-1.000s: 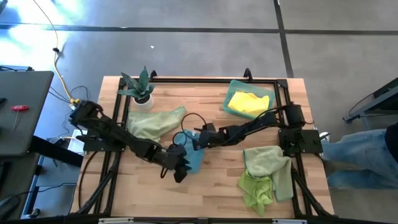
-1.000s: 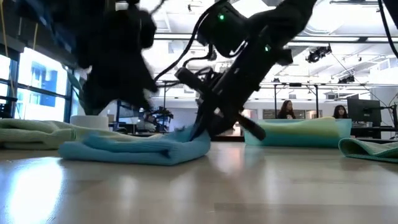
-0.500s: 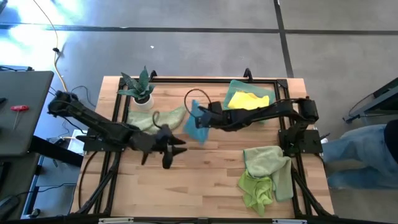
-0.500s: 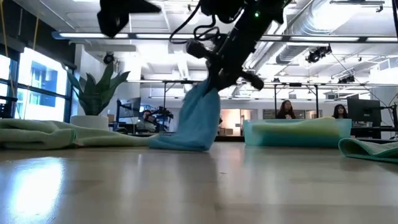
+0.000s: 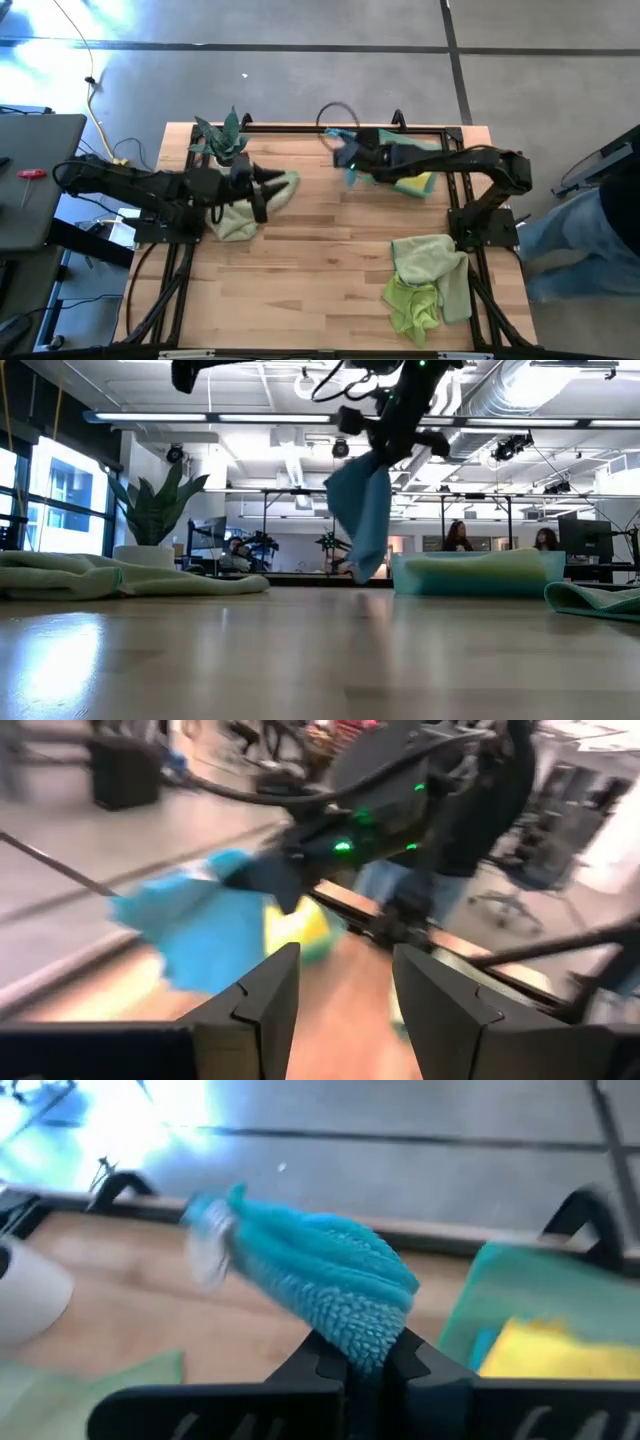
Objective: Fold microfiber towels
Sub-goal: Stack the folded blue microfiber cloth on top of the folded yellow microfiber cloth
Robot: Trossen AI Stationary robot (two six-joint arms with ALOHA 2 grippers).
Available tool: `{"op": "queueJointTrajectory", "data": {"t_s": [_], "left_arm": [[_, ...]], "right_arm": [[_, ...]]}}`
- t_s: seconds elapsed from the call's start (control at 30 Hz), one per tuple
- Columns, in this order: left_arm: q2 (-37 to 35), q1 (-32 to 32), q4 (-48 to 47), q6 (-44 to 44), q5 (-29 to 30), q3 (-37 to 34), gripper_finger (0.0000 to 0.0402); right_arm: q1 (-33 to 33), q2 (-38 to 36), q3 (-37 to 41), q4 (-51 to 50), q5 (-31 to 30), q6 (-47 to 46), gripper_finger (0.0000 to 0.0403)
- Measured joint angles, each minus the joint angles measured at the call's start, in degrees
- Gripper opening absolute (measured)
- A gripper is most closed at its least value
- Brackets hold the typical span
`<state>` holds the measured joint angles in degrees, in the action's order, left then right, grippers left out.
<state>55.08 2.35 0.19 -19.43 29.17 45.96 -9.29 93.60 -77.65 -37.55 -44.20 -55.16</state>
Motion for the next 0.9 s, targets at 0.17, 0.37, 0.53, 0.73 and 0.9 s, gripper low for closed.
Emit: {"op": "queueJointTrajectory", "data": {"t_s": [0.17,0.37,0.53,0.73,0.9], "left_arm": [[-0.62,-5.81,-0.53,7.44,-0.24,4.23,0.0152],[-0.22,-13.59,-0.41,19.26,-2.89,9.85,0.0152],[-0.23,-20.2,-2.71,27.99,-9.38,14.85,0.0152],[-0.27,-26.66,-10.4,34.61,-17.07,20.67,0.0152],[-0.27,-31.13,-11.17,36.1,-20.37,21.46,0.0152]], "right_arm": [[-4.71,-4.38,0.0,-2.31,-0.83,2.43,0.0],[-10.2,-4.27,0.36,-4.68,-0.49,-7.62,0.0],[-12.09,-1.36,2.31,-6.84,-1.11,-19.45,0.0],[-10.79,0.45,5.21,-11.11,-1.67,-33.96,0.0],[-8.56,0.53,5.51,-22.01,-2.25,-46.15,0.0]]}}
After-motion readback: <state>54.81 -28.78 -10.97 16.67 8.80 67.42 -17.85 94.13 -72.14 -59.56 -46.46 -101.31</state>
